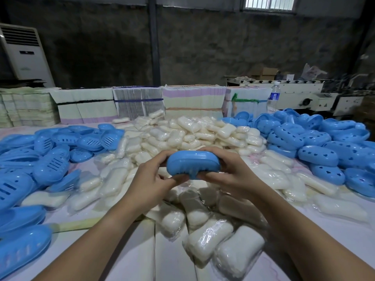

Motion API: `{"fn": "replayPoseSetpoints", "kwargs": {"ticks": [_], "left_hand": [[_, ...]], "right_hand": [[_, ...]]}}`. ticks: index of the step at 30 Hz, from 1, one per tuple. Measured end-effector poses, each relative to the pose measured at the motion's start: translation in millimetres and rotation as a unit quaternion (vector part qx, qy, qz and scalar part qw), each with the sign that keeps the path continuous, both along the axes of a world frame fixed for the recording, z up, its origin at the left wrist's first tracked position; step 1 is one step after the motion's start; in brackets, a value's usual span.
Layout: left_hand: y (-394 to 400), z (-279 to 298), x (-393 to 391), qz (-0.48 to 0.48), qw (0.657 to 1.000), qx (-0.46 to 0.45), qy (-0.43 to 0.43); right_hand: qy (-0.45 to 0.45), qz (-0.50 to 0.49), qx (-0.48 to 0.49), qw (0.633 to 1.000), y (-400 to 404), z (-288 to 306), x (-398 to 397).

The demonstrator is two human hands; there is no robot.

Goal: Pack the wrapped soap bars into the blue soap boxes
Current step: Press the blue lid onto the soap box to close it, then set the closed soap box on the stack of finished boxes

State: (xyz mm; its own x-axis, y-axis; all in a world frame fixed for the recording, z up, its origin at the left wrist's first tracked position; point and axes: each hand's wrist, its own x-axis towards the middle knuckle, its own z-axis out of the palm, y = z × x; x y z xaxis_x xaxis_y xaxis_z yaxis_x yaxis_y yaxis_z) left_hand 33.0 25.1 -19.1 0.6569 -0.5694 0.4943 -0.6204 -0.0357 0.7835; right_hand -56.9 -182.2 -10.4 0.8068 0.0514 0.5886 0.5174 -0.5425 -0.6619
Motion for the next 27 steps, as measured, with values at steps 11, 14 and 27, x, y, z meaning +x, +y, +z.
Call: {"fn": "replayPoseSetpoints", "kwargs": {"ticks": [11, 14, 27], "left_hand": [[-3, -11, -5, -0.011, 0.981, 0.049, -0.188], [-5, -10, -8, -0.024, 0.979, 0.035, -0.201], [-11, -31, 14, -0.012, 0.987, 0.058, -0.147]], "right_hand": [[0.205, 0.055, -0.073, 0.974, 5, 17, -16], [0.169, -0.011, -0.103, 0.980, 2, 18, -30], [0.218, -0.618, -0.136, 0.743, -201, 1, -174]]}}
